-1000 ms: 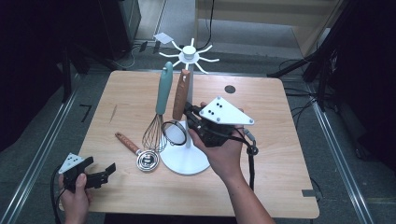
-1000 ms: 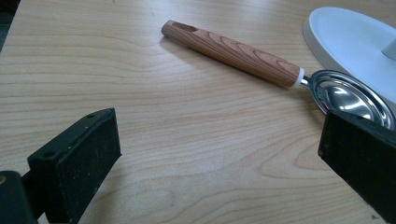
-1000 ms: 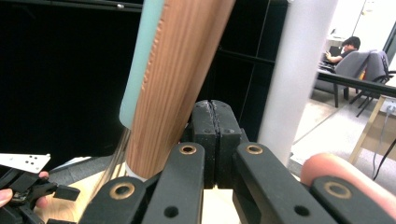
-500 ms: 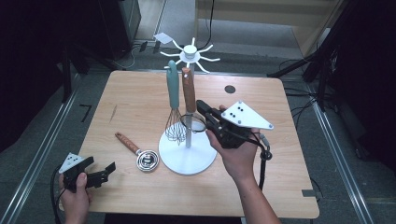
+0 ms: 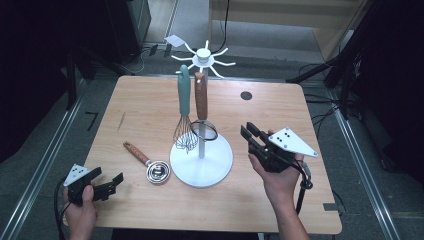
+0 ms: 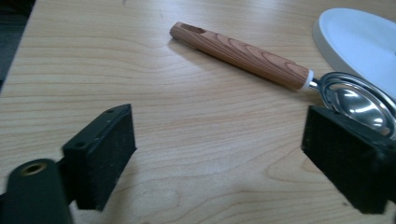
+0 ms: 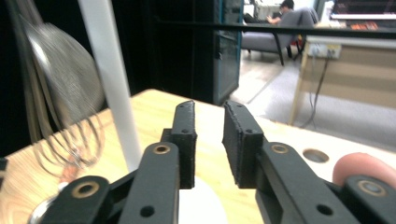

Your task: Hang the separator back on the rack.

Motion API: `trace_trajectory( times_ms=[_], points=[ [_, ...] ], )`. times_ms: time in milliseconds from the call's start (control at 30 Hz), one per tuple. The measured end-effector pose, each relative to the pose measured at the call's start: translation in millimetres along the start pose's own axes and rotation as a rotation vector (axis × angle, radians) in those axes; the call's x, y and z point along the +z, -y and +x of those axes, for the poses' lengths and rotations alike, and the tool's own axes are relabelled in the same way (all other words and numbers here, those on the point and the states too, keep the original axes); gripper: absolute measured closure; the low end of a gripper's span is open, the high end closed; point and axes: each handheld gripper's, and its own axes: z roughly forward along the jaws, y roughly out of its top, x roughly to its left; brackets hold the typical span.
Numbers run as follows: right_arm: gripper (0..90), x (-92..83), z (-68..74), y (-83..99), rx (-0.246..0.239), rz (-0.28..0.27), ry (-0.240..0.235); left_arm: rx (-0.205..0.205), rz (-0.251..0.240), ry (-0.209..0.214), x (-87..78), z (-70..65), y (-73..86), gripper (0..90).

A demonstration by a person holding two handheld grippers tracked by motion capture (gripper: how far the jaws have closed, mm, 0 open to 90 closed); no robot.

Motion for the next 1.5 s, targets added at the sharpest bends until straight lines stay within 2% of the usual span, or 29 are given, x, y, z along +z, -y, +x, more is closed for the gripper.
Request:
trace_trajectory(
  times_ms=[33,167,267,333,400,433,533,567,600,667,700,733,833,967,1033,1133,1233,1333,1400,1500],
  points=[
    [73.3,-1.8,-3.0,5.0,0.006,0.005,0.008,0.000,0.000,-0.005,0.0,-0.3,-0.1,14.0],
    [67.7,-9.0,-13.5,24.2,0.032,0.036,0.030,0.011,0.005,-0.013,0.0,-1.2,0.1,14.2],
    [62.9,-14.9,-19.7,37.5,0.048,0.051,0.042,0.016,0.028,-0.044,0.9,-3.0,-0.9,14.6],
    [57.9,-18.7,-23.6,46.8,0.052,0.056,0.068,0.015,0.033,-0.057,1.2,-4.2,-1.7,15.2],
    [56.2,-21.9,-26.7,55.8,0.068,0.072,0.092,-0.007,0.032,-0.038,1.2,-6.1,-2.6,17.8],
    [55.6,-23.7,-29.2,63.0,0.081,0.084,0.095,-0.007,0.030,-0.026,1.7,-8.5,-2.9,17.8],
    [54.9,-28.0,-34.4,83.0,0.082,0.137,0.108,-0.003,0.024,0.045,3.6,-16.7,-4.0,17.7],
    [54.9,-29.5,-35.5,87.2,0.084,0.147,0.112,0.003,0.027,0.056,4.9,-20.4,-4.4,17.6],
    [54.8,-31.6,-37.1,92.6,0.089,0.155,0.117,0.013,0.033,0.056,6.4,-24.3,-4.7,18.7],
    [54.7,-36.1,-39.7,101.6,0.095,0.176,0.127,0.026,0.033,0.034,9.2,-32.4,-5.6,26.4],
    [54.7,-38.4,-40.4,105.2,0.094,0.186,0.131,0.034,0.036,0.023,10.8,-35.5,-6.2,32.8],
    [54.7,-40.7,-41.5,108.3,0.089,0.193,0.132,0.036,0.039,0.030,12.5,-37.8,-6.9,36.9],
    [55.1,-47.3,-44.5,116.4,0.087,0.208,0.137,0.018,0.041,0.078,18.1,-44.8,-9.0,45.8],
    [55.4,-55.0,-50.2,125.0,0.116,0.221,0.155,0.058,0.074,0.147,28.2,-58.1,-12.7,55.8],
    [55.4,-57.5,-51.9,128.3,0.128,0.224,0.167,0.068,0.093,0.167,33.6,-62.7,-13.9,56.7],
    [55.5,-59.9,-52.7,131.4,0.137,0.230,0.184,0.070,0.127,0.170,41.0,-68.2,-13.1,56.7],
    [55.6,-61.3,-53.5,132.2,0.146,0.228,0.189,0.104,0.161,0.154,44.8,-73.1,-11.1,58.5],
    [56.1,-61.0,-53.8,133.3,0.147,0.234,0.193,0.088,0.177,0.180,44.8,-72.1,-11.5,66.5],
    [56.2,-60.0,-53.0,134.0,0.147,0.235,0.190,0.101,0.182,0.168,43.6,-72.2,-11.1,71.5],
    [56.2,-58.1,-50.5,134.2,0.143,0.239,0.181,0.127,0.189,0.164,40.9,-73.2,-10.0,73.3]
  ],
)
